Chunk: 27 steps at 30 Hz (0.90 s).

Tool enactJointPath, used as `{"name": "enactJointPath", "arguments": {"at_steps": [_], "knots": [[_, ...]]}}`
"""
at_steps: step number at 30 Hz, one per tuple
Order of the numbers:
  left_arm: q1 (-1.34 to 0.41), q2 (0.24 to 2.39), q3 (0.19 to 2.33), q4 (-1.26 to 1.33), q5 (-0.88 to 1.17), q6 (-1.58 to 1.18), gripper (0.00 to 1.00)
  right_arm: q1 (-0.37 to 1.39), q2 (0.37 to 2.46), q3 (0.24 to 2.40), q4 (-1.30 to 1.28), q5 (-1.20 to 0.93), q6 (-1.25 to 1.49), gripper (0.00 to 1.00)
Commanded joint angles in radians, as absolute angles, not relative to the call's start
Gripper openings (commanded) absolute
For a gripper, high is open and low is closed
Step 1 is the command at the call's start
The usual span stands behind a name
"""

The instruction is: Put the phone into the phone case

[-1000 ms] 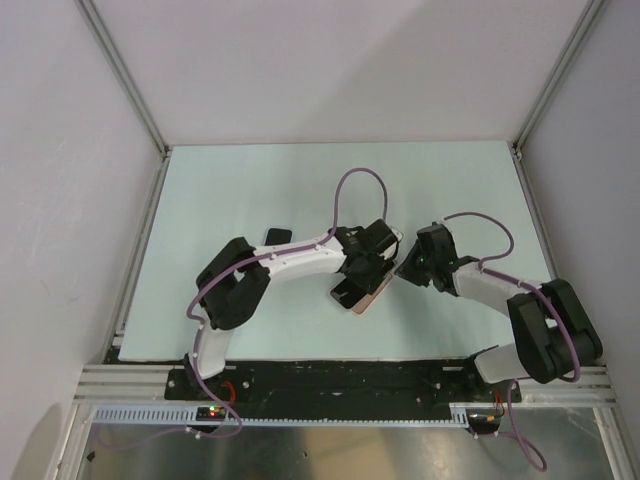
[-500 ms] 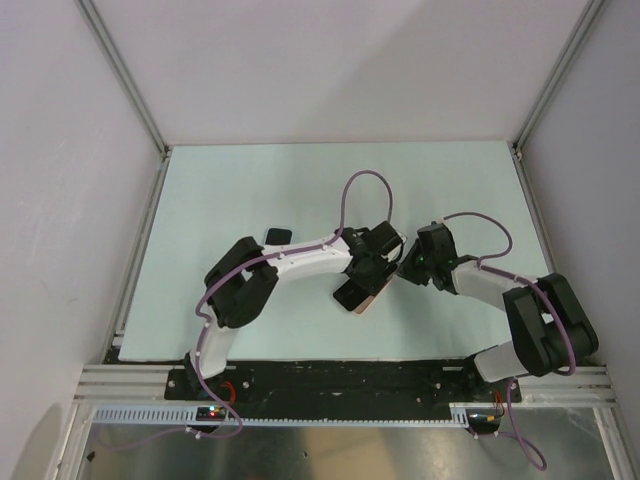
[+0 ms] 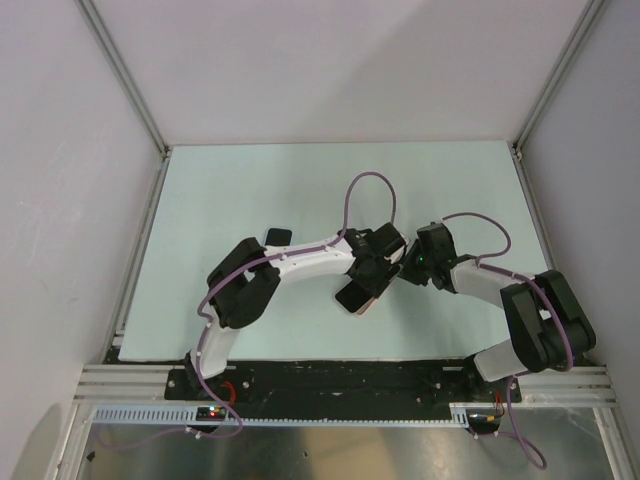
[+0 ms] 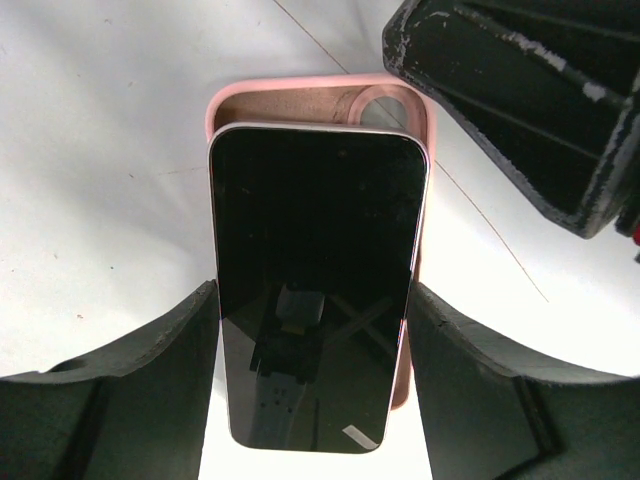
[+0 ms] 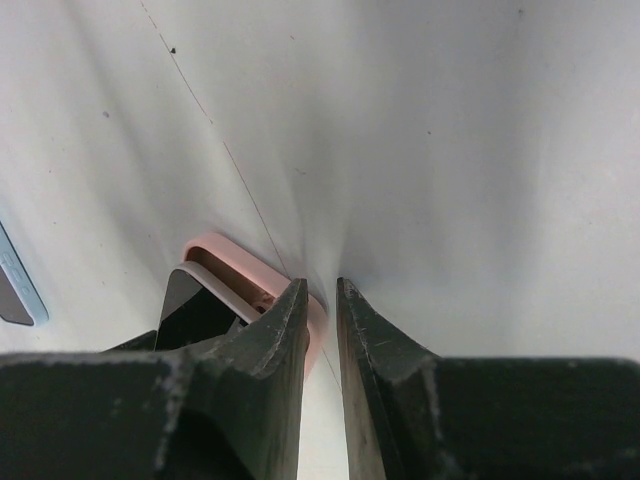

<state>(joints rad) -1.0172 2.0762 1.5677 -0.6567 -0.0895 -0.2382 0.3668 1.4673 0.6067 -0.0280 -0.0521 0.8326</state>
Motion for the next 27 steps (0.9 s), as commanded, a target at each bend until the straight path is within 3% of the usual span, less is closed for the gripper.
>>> {"name": "enactJointPath", "arguments": {"at_steps": [1, 6, 10, 13, 23, 27], "knots": [[-1.032, 2.069, 1.625, -0.643, -0.056, -0.246, 0.17, 0.363, 1.484, 0.635, -0.010, -0.057, 0.820, 0.22], [-1.032, 2.084, 1.636, -0.640, -0.041, -0.251, 0.23, 0.366, 1.491, 0.635, -0.011, -0.062, 0.821, 0.22], [-1.033, 2.079, 1.640, -0.641, -0.044, -0.256, 0.42, 0.369, 1.494, 0.635, -0.011, -0.060, 0.819, 0.22], [-1.032, 2.073, 1.635, -0.642, -0.068, -0.262, 0.50, 0.370, 1.490, 0.634, -0.010, -0.057, 0.818, 0.22], [-1.005, 2.082, 1.643, -0.640, -0.145, -0.315, 0.55, 0.379, 1.481, 0.635, -0.014, -0.056, 0.824, 0.22], [-1.000, 2.094, 1.659, -0.640, -0.138, -0.311, 0.64, 0.383, 1.487, 0.635, -0.013, -0.058, 0.824, 0.22]]}}
